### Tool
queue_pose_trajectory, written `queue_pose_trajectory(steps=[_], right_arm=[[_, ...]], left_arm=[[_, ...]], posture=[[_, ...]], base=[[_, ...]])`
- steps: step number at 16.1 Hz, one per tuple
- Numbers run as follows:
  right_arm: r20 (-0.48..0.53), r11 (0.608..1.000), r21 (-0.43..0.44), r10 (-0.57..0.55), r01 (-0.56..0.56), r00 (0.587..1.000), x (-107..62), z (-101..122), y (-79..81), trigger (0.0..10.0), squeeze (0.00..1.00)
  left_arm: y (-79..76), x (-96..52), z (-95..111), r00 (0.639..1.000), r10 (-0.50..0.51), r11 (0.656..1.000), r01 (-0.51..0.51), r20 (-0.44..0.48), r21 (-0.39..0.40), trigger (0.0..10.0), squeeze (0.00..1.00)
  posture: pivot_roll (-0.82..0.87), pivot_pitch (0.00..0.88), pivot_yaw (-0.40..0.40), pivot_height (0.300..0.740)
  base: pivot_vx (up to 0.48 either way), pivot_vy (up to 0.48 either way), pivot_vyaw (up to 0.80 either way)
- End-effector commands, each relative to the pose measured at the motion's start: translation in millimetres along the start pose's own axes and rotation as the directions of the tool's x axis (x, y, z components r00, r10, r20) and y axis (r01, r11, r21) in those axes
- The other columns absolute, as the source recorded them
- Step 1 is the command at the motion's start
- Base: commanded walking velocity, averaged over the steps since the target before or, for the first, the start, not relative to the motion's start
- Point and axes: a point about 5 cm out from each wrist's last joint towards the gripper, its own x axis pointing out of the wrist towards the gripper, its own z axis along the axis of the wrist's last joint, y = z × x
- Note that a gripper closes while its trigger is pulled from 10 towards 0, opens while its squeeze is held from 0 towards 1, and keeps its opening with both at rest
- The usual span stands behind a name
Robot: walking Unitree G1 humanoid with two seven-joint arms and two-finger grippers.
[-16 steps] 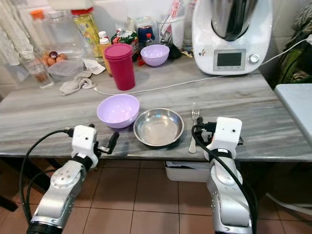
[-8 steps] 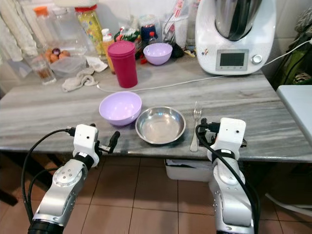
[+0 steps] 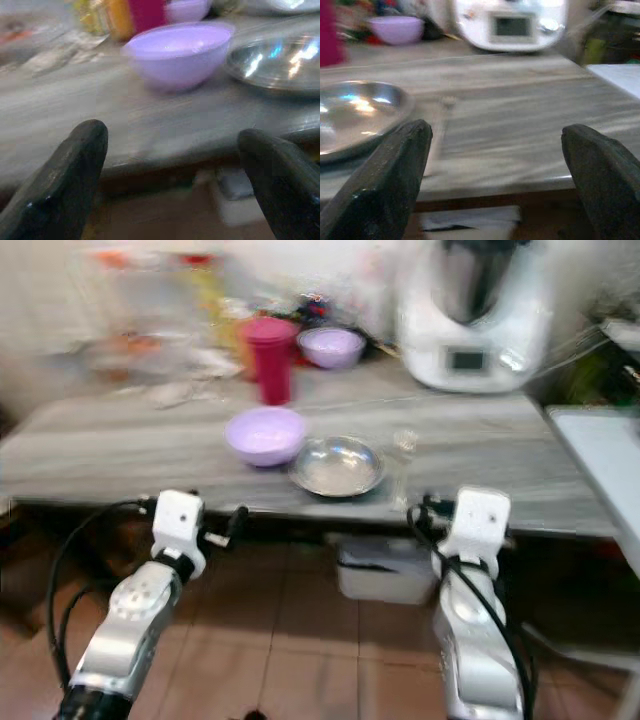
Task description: Setting the table
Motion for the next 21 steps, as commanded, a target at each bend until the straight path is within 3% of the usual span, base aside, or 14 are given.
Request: queue_pose_trajectory(steps=[1,2,3,5,13,16,21], right_arm=[[0.003,1.000,-0.012,0.010,-0.010,1.000,-2.7,-2.8,3.5,10.0,0.00],[-0.007,0.999,-0.021,0.028,-0.028,1.000,-2.9,-4.3,4.9,10.0,0.00],[-0.058,0.998,0.048,0.034,-0.031,0.998,-4.1,-8.4,6.9,10.0,0.00],[-0.049,0.999,0.017,0.049,-0.049,0.998,-4.2,-9.3,8.0,10.0,0.00],[-0.058,0.996,0.026,0.081,-0.080,0.995,-3.5,-10.6,10.4,10.0,0.00],[-0.051,0.996,0.026,0.084,-0.082,0.995,-3.2,-10.1,10.1,10.0,0.00],[-0.045,0.995,0.022,0.095,-0.094,0.994,-3.9,-9.9,10.7,10.0,0.00]], left_arm=[[1.3,0.3,-1.9,1.000,-0.006,1.000,0.006,-0.014,0.007,10.0,0.00],[1.4,0.5,-2.1,1.000,-0.008,1.000,0.008,-0.015,0.008,10.0,0.00],[1.8,0.4,-2.1,1.000,-0.008,1.000,0.008,-0.016,0.006,10.0,0.00],[2.0,0.6,-2.6,1.000,-0.010,1.000,0.010,-0.018,0.012,10.0,0.00],[1.4,0.6,-2.8,1.000,-0.020,1.000,0.020,-0.011,0.015,10.0,0.00],[-1.5,-0.9,4.7,0.995,-0.086,0.995,0.089,0.057,-0.038,10.0,0.00],[-6.8,0.5,7.1,0.991,-0.119,0.991,0.123,0.069,-0.052,10.0,0.00]], posture=[[-0.29,0.000,0.095,0.740],[-0.29,0.000,0.096,0.740],[-0.29,0.000,0.097,0.740],[-0.29,0.000,0.099,0.740],[-0.29,0.000,0.099,0.740],[-0.29,0.000,0.100,0.740],[-0.29,0.000,0.096,0.740]], base=[[-0.326,0.000,0.00],[-0.330,0.000,0.00],[-0.330,0.000,0.00],[-0.332,0.000,0.00],[-0.328,0.000,0.00],[0.000,0.000,0.00],[0.000,0.000,0.00]])
